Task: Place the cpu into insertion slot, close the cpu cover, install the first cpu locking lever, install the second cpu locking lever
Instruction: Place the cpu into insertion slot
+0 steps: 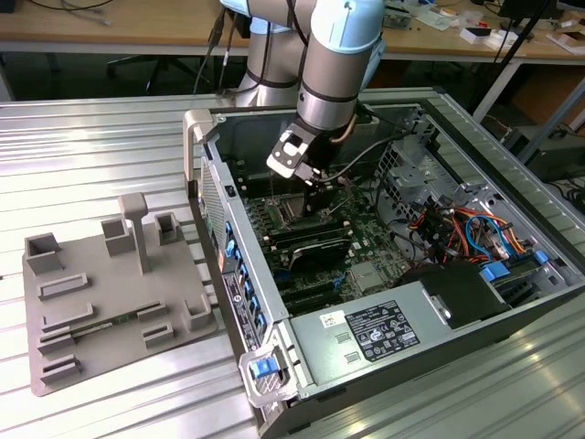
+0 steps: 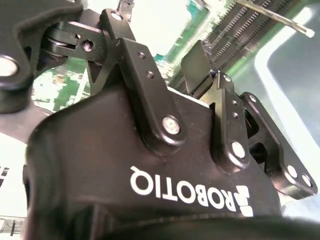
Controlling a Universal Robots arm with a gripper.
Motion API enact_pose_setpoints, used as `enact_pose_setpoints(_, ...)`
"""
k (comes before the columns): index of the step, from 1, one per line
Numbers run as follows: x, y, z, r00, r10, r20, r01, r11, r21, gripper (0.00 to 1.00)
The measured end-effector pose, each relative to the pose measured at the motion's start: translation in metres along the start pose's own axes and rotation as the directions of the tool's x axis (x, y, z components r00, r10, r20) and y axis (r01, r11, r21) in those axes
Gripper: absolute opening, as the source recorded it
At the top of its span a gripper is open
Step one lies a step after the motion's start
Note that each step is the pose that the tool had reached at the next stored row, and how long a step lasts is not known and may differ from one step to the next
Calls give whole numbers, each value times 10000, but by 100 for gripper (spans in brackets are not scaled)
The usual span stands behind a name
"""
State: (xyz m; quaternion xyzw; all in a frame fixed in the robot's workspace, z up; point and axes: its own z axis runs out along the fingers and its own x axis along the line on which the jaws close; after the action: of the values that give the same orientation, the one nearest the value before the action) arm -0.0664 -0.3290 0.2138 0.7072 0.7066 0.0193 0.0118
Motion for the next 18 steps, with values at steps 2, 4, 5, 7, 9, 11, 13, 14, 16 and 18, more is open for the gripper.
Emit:
enact_pose_setpoints(2,0,0,-3,9996,11,-264,-11,10000,0,62)
enact_pose_setpoints(4,6,1,-33,9997,8,-264,-8,10000,0,62)
enact_pose_setpoints(5,11,3,-51,9997,6,-264,-6,10000,0,61)
enact_pose_setpoints(7,12,4,-81,9996,4,-265,-4,10000,0,47)
enact_pose_setpoints(9,12,5,-102,9996,6,-266,-6,10000,0,36)
enact_pose_setpoints(11,12,6,-127,9996,7,-270,-7,10000,0,29)
enact_pose_setpoints(13,13,8,-166,9996,7,-273,-7,10000,0,18)
enact_pose_setpoints(14,13,8,-178,9996,7,-272,-7,10000,0,11)
enact_pose_setpoints(16,12,10,-212,9996,6,-272,-6,10000,0,11)
enact_pose_setpoints(18,11,13,-261,9996,2,-272,-2,10000,0,11)
